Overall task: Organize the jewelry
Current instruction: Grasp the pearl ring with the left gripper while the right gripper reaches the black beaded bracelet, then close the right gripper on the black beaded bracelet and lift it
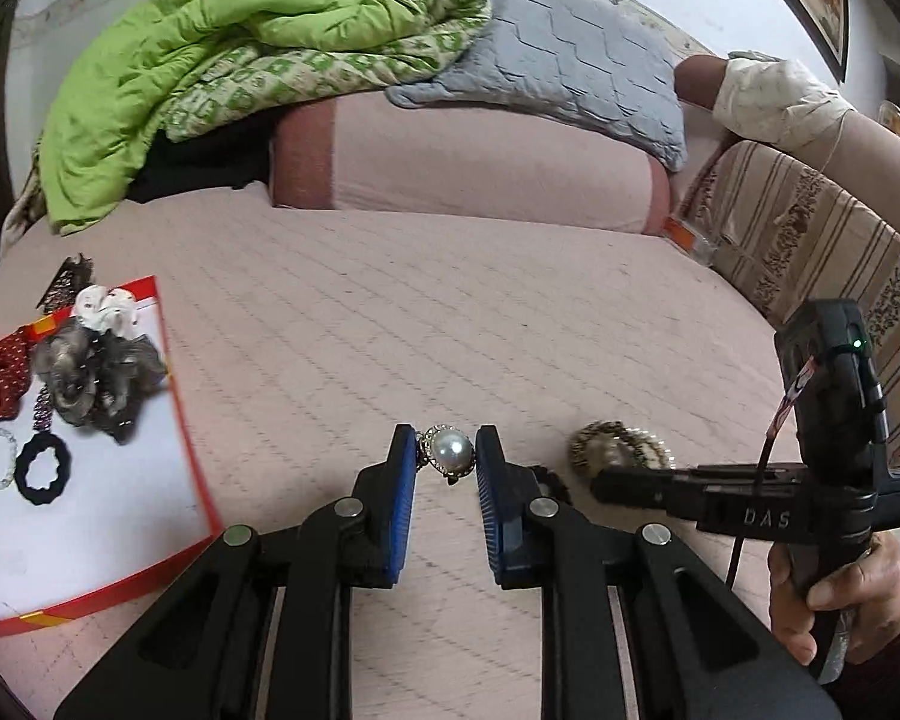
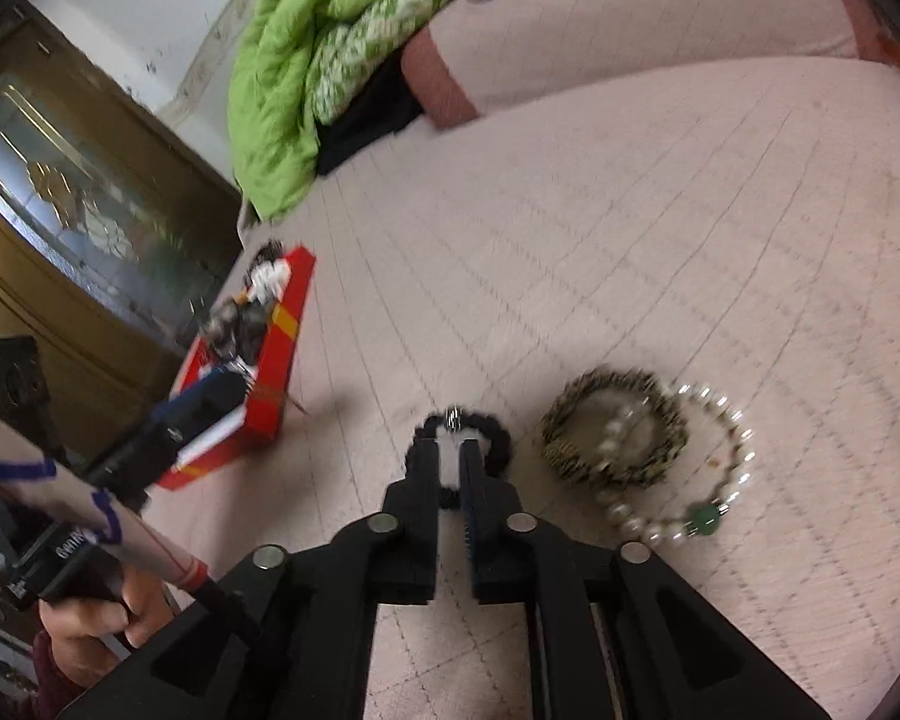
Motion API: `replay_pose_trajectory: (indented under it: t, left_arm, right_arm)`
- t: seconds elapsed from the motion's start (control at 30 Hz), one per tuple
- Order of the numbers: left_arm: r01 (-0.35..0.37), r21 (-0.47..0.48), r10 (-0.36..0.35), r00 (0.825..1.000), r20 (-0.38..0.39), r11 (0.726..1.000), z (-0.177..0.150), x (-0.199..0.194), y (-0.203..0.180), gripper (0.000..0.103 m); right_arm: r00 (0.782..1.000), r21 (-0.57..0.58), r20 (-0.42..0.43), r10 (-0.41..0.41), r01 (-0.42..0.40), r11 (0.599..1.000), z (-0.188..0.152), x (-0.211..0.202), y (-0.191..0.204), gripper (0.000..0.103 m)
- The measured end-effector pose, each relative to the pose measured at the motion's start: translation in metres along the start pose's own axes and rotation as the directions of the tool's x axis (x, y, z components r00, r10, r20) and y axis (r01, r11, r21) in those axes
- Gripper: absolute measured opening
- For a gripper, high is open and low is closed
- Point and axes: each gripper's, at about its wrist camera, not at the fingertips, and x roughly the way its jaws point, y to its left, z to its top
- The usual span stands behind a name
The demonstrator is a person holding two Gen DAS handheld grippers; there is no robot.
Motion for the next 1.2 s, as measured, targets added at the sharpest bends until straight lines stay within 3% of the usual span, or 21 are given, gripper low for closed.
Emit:
replay_pose_trajectory:
  t: [0.13, 0.27, 0.4, 0.43, 0.47, 0.77, 0.9, 1.13, 1.2]
  left_arm:
    - [-0.001, -0.006, 0.001, 1.0, 0.009, 1.0, -0.003, 0.001, 0.008, 0.019]
    - [0.005, -0.011, -0.005, 1.0, 0.011, 1.0, -0.004, 0.001, 0.011, 0.019]
    - [0.009, -0.004, -0.009, 1.0, 0.012, 1.0, -0.005, 0.002, 0.012, 0.019]
    - [0.015, -0.005, -0.015, 1.0, 0.012, 1.0, -0.005, 0.002, 0.012, 0.019]
    - [0.017, -0.005, -0.017, 1.0, 0.011, 1.0, -0.005, 0.002, 0.013, 0.019]
    - [0.024, -0.02, -0.024, 0.999, 0.025, 1.0, -0.003, -0.001, 0.021, 0.019]
    - [0.029, -0.027, -0.028, 0.999, 0.031, 0.999, -0.003, -0.003, 0.023, 0.019]
    - [0.031, -0.032, -0.03, 0.999, 0.035, 0.999, -0.003, -0.005, 0.023, 0.019]
    - [0.033, -0.034, -0.032, 0.999, 0.032, 0.999, -0.003, -0.005, 0.024, 0.019]
  right_arm:
    - [0.999, -0.016, -0.041, -0.032, 0.031, 0.999, -0.005, 0.017, 0.004, 0.015]
    - [0.99, -0.071, -0.063, -0.126, 0.121, 0.99, -0.009, 0.033, 0.011, 0.016]
    - [0.983, -0.116, -0.045, -0.175, 0.169, 0.979, -0.009, 0.041, 0.018, 0.015]
    - [0.982, -0.122, -0.043, -0.185, 0.179, 0.976, -0.008, 0.042, 0.018, 0.013]
    - [0.98, -0.124, -0.037, -0.195, 0.189, 0.974, -0.008, 0.042, 0.019, 0.004]
    - [0.976, -0.082, 0.103, -0.192, 0.2, 0.976, 0.008, 0.017, 0.023, 0.001]
    - [0.979, -0.032, 0.055, -0.196, 0.198, 0.98, 0.008, 0.023, 0.016, 0.002]
    - [0.98, -0.002, -0.017, -0.2, 0.2, 0.98, -0.001, 0.036, 0.009, 0.009]
    - [0.976, -0.02, -0.026, -0.218, 0.217, 0.976, -0.002, 0.04, 0.01, 0.027]
